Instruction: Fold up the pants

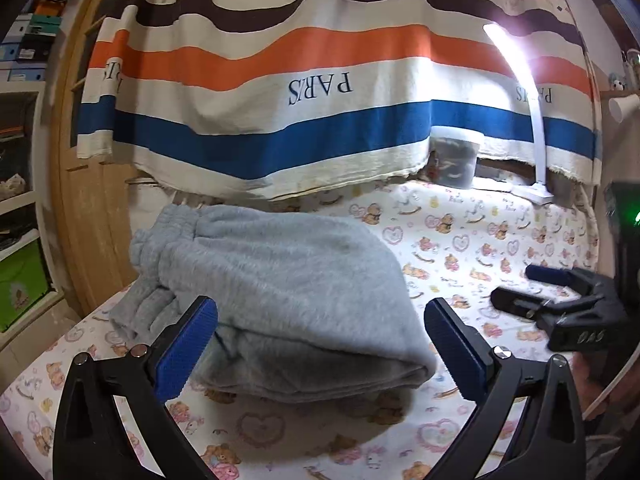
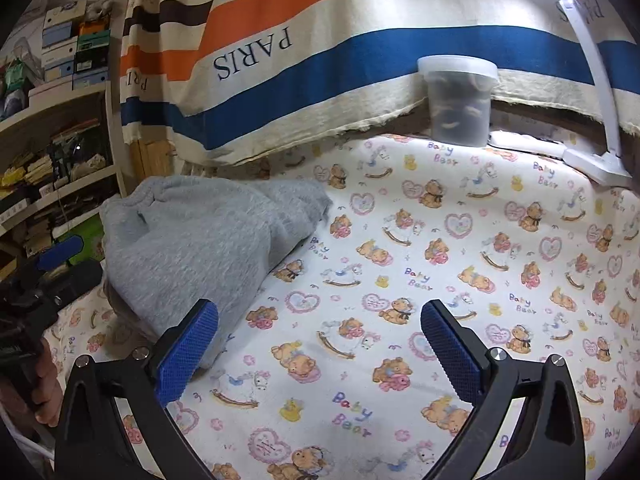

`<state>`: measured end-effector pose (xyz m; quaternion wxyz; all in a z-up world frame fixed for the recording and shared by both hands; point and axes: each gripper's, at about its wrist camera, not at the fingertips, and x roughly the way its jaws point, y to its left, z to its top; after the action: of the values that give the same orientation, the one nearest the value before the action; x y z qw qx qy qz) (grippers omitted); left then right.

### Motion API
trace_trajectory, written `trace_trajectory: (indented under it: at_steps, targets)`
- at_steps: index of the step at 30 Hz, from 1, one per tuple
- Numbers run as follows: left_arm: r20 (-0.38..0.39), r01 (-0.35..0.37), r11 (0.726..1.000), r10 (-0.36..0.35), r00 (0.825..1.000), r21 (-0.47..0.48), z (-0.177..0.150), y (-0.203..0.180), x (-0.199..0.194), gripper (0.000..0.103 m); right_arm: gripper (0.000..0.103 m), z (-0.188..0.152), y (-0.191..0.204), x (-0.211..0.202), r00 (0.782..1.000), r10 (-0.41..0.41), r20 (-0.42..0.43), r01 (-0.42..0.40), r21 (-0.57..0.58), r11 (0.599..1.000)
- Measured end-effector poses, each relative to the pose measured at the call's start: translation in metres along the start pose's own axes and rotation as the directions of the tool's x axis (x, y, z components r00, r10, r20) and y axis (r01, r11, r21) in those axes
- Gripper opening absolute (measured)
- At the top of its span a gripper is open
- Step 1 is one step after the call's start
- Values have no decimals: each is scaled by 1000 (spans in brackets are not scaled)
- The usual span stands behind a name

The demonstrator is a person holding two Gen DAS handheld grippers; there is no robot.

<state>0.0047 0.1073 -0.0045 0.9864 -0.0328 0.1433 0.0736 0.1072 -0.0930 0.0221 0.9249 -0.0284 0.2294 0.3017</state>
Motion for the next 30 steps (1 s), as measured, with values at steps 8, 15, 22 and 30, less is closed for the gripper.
trace_trajectory:
  at_steps: [8,15,22,30]
  targets:
    - [15,-41,999,40,999,35,-4,-5,-2,103,102,-2,15,-12,997,-40,63,45,-76,996]
    - [28,-52,998,52,998,25,-1,-1,-3,103,102,-2,17,-15,996,-53,74,60,-99,993]
    - [24,-50,998,49,998,26,-1,-1,-2,103,102,-2,11,-13,996,-55,65,59,-68,996]
    - [16,-50,998,49,999,26,-1,0,-1,103,102,-2,13,-15,996,-58,75,64,-84,994]
